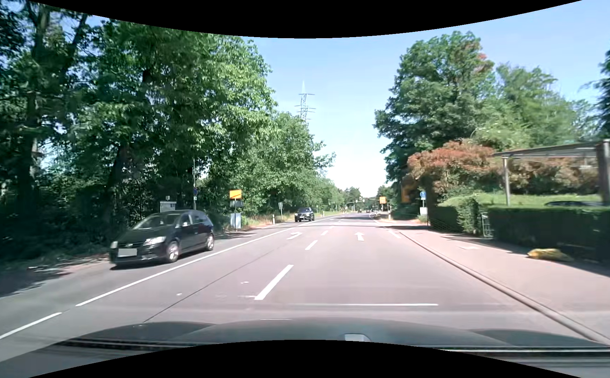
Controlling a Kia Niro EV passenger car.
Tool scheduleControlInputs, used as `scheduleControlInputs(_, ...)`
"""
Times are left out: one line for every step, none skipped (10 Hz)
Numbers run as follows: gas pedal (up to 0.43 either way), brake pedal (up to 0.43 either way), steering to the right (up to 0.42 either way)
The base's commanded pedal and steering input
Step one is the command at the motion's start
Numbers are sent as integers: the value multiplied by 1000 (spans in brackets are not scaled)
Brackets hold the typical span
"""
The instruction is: Follow the waypoints while adhering to traffic rules and regulations
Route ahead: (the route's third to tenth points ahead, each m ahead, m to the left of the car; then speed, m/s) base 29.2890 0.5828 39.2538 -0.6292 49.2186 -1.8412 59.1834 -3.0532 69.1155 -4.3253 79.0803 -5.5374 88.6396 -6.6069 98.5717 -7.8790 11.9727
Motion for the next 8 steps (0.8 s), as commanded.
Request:
scheduleControlInputs(0, 0, -22)
scheduleControlInputs(0, 0, -22)
scheduleControlInputs(0, 0, -21)
scheduleControlInputs(0, 0, -20)
scheduleControlInputs(0, 0, -19)
scheduleControlInputs(0, 0, -18)
scheduleControlInputs(8, 0, -15)
scheduleControlInputs(28, 0, -10)
